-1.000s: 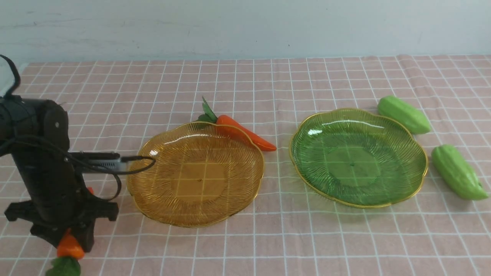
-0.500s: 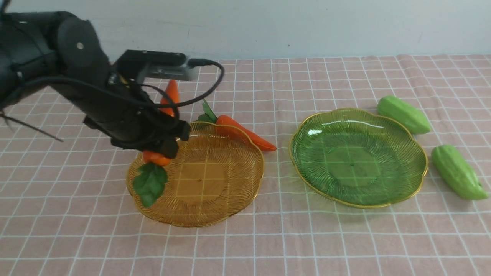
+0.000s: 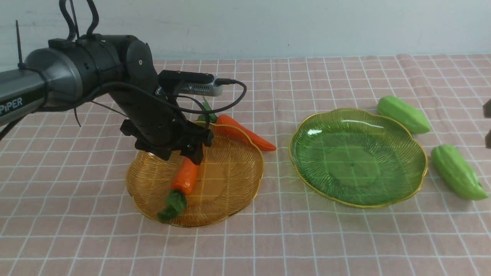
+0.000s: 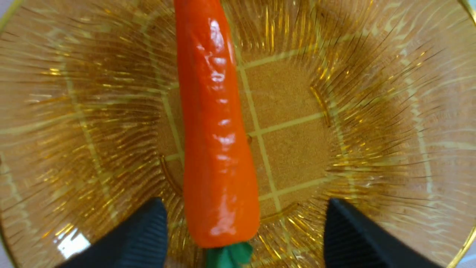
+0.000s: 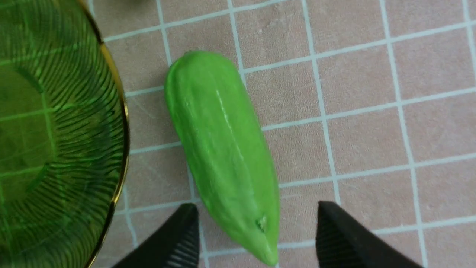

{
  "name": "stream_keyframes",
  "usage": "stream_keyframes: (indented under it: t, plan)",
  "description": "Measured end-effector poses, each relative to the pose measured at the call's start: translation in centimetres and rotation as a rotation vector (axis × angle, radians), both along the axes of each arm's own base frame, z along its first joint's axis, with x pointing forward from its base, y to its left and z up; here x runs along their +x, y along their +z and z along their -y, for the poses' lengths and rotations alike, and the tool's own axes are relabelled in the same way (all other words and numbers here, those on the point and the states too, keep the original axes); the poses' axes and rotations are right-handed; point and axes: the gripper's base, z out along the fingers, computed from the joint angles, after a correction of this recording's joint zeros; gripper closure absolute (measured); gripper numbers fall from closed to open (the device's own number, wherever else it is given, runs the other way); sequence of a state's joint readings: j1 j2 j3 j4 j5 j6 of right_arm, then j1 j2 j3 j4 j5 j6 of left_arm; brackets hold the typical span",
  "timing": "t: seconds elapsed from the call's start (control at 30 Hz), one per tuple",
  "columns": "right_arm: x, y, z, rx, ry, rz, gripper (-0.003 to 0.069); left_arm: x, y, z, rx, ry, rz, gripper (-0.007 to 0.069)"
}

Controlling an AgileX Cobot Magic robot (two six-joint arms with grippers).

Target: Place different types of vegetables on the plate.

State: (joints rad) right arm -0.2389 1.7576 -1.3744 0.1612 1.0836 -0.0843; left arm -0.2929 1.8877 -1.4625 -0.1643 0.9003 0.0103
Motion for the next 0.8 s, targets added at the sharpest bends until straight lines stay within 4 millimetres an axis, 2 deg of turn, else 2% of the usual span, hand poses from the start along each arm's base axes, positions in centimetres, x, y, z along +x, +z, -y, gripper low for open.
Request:
stream_keyframes:
  t: [0.07,0.13,0.17,0.23,0.37,0.43,0.47,0.53,0.6,0.67,0.8]
  plan:
    - [0.8,-1.2,0.0,0.0,0.011,-0.015,0.0259,0.1,0.3,0.0,-0.001,-0.002,0.004,0.0106]
    - [1.2,-1.9,-0.1,0.0,0.021,-0.023,0.0213,0.1,0.4,0.0,-0.001,-0.003,0.004,0.0095]
    - [1.9,-3.4,-0.4,-0.002,0.044,-0.049,0.0148,0.1,0.7,0.1,0.001,-0.008,-0.002,0.0074]
    - [2.7,-5.7,-1.1,-0.007,0.087,-0.094,0.0064,0.1,1.1,0.1,0.004,-0.014,-0.019,0.0072]
    - [3.4,-7.8,-2.0,-0.007,0.131,-0.126,0.004,0.0,1.9,0.1,0.015,-0.029,-0.046,0.0121]
    - [3.5,-8.6,-2.0,-0.002,0.132,-0.144,0.0064,-0.2,2.4,-0.1,0.034,-0.041,-0.075,0.0231]
    - [3.6,-8.9,-2.0,-0.001,0.123,-0.151,0.0105,-0.3,2.6,-0.1,0.038,-0.044,-0.086,0.0284]
    - [3.8,-8.7,-1.8,-0.019,0.108,-0.15,0.0244,-0.4,2.7,-0.1,0.045,-0.048,-0.105,0.041]
    - [4.2,-7.8,-1.6,-0.037,0.105,-0.143,0.0241,-0.5,2.7,-0.2,0.049,-0.051,-0.117,0.0531]
    - [4.8,-6.1,-1.4,-0.038,0.092,-0.149,0.024,-0.7,2.7,-0.2,0.052,-0.053,-0.13,0.0598]
    - [5.4,-3.1,-1.7,0.004,0.035,-0.123,0.024,-0.7,2.7,-0.2,0.053,-0.053,-0.134,0.0623]
